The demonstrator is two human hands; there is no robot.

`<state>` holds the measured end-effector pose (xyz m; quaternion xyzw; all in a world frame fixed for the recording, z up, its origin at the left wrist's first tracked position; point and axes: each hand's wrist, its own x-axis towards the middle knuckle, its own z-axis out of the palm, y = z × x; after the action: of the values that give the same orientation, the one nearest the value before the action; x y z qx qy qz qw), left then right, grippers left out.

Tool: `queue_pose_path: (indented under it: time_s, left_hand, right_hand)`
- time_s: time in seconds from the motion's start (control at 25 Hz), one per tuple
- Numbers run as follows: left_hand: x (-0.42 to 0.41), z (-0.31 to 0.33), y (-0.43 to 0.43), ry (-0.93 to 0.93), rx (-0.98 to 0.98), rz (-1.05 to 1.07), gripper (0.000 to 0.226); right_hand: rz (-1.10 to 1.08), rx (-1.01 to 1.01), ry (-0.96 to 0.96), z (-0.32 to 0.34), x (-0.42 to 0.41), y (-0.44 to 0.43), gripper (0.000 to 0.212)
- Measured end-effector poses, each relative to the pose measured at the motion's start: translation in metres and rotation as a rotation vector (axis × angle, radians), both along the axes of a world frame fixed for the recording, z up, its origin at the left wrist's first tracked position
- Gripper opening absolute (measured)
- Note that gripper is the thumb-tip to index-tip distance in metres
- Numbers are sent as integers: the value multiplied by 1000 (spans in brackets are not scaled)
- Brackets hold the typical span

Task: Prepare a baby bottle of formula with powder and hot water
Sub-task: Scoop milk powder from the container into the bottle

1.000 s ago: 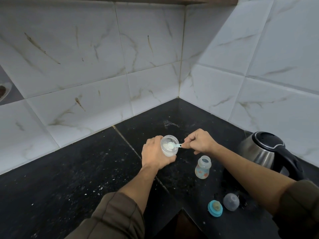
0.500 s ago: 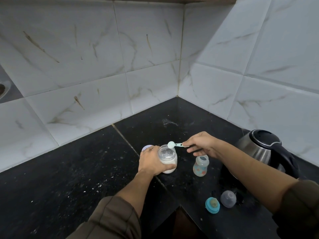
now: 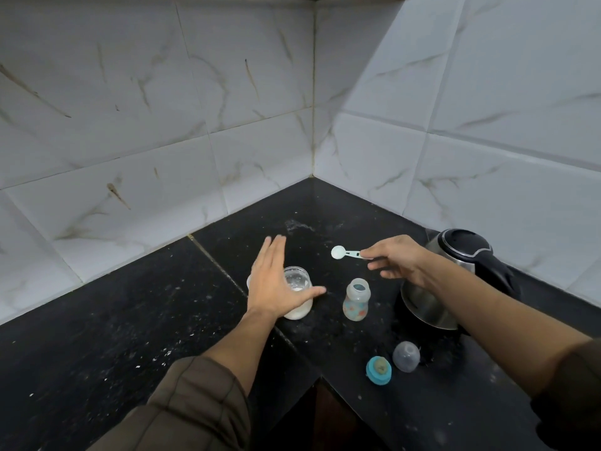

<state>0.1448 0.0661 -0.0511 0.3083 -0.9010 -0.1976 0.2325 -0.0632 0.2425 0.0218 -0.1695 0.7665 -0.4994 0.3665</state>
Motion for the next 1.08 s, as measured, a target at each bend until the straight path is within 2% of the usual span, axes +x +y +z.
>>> queue_pose_path:
  time_s: [0.12, 0.36, 0.52, 0.72, 0.84, 1.0, 1.08]
  left_hand:
    - [-29, 16, 26, 68, 23, -105, 133]
    - [-70, -10, 69, 3, 340, -142, 119]
    - [-76, -27, 71, -126, 442, -125, 110]
    - [-79, -34, 72, -235, 443, -141, 72]
    - [-79, -32, 72, -244, 408, -153, 61]
    - [-80, -29, 71, -285, 326, -161, 55]
    - [-81, -29, 71, -289, 317, -160, 54]
  right_hand:
    - [-78, -14, 13, -3, -4, 17, 13]
    - [-160, -23, 39, -12, -6, 47, 5]
    - [-168, -4, 88, -19, -1, 57, 7]
    - [-98, 74, 205, -38, 8, 53, 16]
    - [-62, 106, 411, -44, 9, 53, 14]
    - [120, 170, 891, -50, 9, 54, 26]
    - [225, 200, 1155, -58, 10, 57, 22]
